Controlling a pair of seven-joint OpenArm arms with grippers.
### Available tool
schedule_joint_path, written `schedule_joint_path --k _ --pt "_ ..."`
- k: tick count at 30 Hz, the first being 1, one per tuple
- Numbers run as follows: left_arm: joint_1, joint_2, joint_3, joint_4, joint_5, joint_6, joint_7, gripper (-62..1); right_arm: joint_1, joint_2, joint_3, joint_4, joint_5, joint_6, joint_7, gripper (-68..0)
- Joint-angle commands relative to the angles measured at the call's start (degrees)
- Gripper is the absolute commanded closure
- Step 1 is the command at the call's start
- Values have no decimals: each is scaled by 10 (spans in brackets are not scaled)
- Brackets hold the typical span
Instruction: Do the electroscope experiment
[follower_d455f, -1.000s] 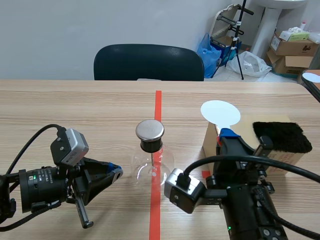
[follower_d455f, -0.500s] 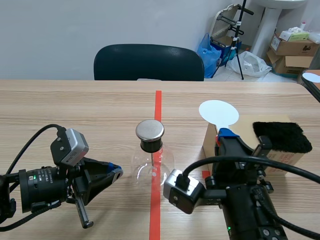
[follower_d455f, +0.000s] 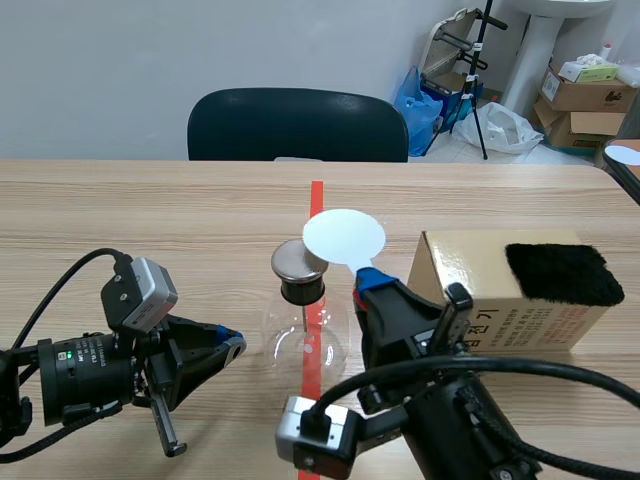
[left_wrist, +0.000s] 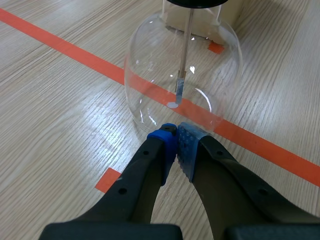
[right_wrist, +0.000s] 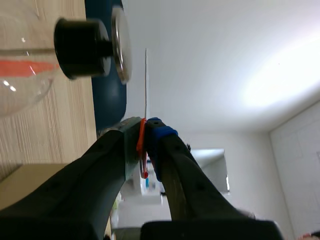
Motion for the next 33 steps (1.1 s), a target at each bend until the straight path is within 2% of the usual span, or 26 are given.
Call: schedule_joint_path --k 1,8,33 --pt "-3 2 -6 11 -4 -1 -8 -31 4 6 1 17 0 -6 13 -10" --pt "-3 2 -6 11 -4 -1 -8 -31 4 6 1 17 0 -6 63 -10" --pt "-3 2 -6 11 -4 -1 -8 -31 4 6 1 17 0 -6 64 -10"
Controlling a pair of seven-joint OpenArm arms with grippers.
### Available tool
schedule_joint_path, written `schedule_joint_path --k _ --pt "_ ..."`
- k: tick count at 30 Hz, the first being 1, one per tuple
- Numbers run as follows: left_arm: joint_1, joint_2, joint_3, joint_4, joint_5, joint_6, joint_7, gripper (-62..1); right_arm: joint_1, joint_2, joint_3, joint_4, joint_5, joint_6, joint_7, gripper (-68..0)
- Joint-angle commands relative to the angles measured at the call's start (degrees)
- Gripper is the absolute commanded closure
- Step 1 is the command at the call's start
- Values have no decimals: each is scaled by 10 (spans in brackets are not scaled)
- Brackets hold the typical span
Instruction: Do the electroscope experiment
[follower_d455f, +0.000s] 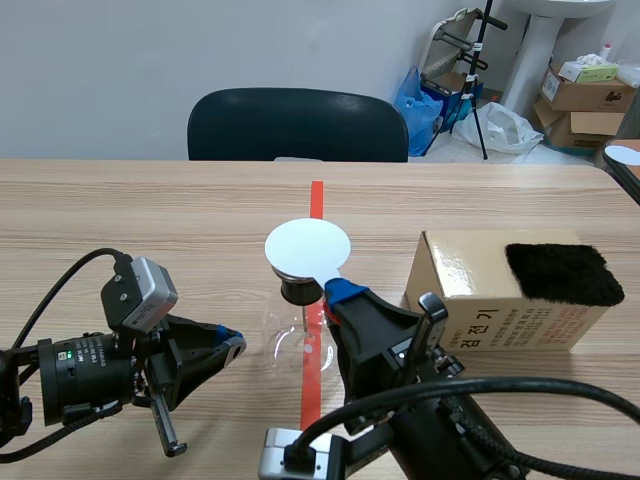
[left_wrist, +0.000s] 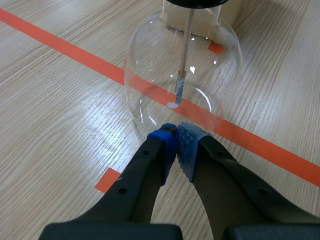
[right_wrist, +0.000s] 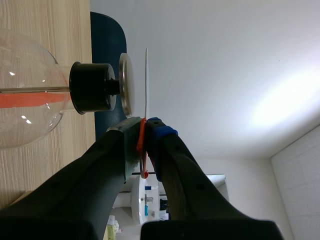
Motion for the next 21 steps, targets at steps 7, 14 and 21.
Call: schedule_joint_path --k 7,14,21 --pt "-3 2 -6 11 -4 -1 -8 -32 4 6 1 17 0 -6 0 -10" --pt "-3 2 -6 11 -4 -1 -8 -32 4 6 1 17 0 -6 -10 -10" --pt "-3 2 -6 11 -4 -1 -8 -31 4 6 1 17 0 -6 -75 -10"
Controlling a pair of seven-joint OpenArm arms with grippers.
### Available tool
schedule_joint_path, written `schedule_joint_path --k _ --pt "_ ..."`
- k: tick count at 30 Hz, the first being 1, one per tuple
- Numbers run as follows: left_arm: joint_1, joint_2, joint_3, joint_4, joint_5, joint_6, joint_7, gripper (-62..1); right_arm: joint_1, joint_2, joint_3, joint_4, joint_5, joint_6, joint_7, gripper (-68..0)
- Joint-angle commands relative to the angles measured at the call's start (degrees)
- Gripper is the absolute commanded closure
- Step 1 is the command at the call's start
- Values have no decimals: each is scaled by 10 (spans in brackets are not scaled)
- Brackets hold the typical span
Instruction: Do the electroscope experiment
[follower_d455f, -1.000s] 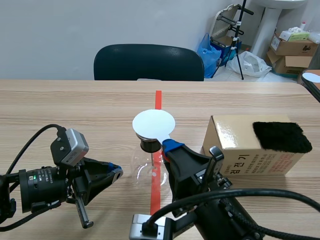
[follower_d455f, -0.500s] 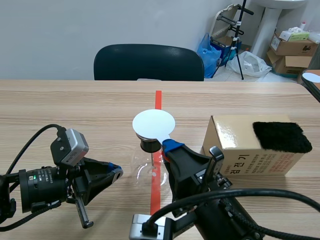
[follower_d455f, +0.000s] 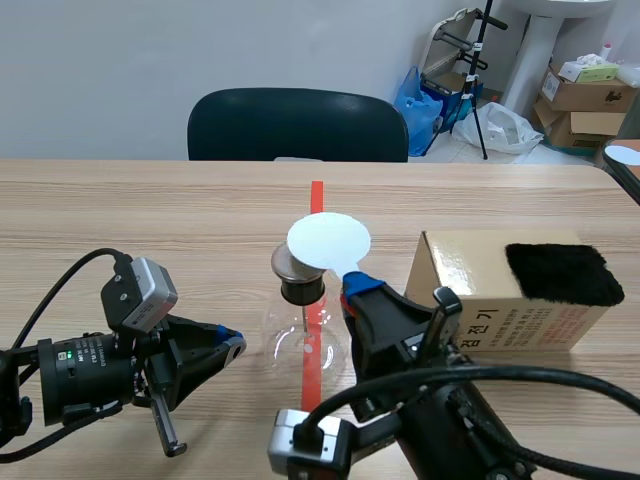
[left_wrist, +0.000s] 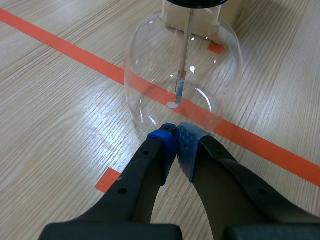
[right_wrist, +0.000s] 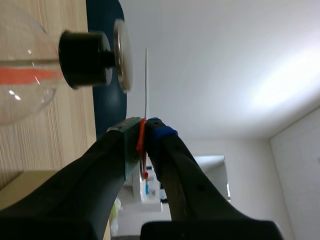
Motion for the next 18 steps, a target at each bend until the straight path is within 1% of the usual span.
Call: schedule_joint_path --k 1,10,18 --pt "-3 2 -6 11 -4 -1 -8 -32 4 6 1 17 0 -6 -16 -10" --pt "-3 2 -6 11 -4 -1 -8 -32 4 6 1 17 0 -6 -122 -10" --pt "-3 2 -6 11 -4 -1 -8 -31 4 6 1 17 0 -6 -194 -10"
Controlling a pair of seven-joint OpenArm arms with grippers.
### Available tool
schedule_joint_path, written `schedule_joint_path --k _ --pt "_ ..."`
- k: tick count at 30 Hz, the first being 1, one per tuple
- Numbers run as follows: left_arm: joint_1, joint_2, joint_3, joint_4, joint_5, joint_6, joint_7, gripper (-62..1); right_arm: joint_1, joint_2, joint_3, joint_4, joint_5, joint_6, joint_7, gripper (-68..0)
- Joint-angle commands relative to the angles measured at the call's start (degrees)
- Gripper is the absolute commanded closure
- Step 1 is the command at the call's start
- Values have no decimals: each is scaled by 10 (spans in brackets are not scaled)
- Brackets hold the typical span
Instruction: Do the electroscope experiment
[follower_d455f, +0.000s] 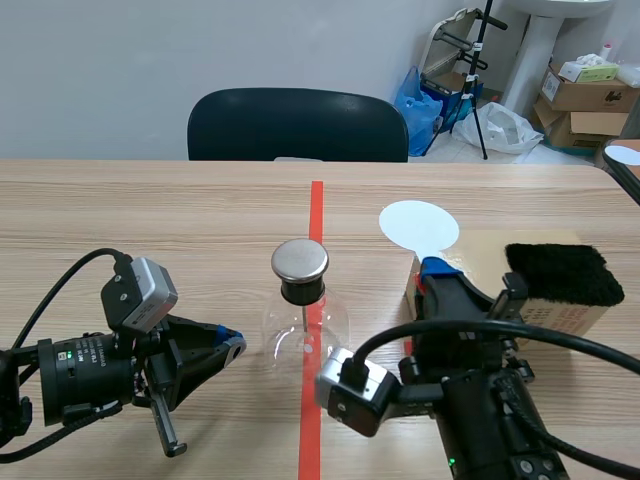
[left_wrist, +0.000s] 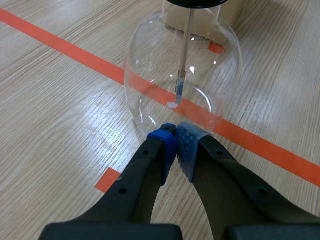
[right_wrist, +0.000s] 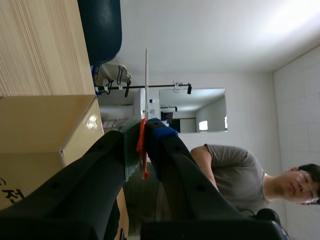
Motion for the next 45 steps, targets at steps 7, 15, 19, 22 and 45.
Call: schedule_joint_path --k 7,15,19,22,45 --pt "-3 2 -6 11 -4 -1 -8 -31 4 6 1 17 0 -6 -54 -10" --pt "-3 2 -6 11 -4 -1 -9 -31 4 6 1 17 0 -6 -76 -10" --pt "-3 2 -6 11 -4 -1 -11 -32 4 6 1 17 0 -6 -75 -10" --pt "-3 2 -6 11 -4 -1 -15 -32 4 6 1 17 0 -6 -75 -10" --pt "-3 2 -6 11 -4 -1 -15 -31 4 6 1 17 0 -6 -75 -10"
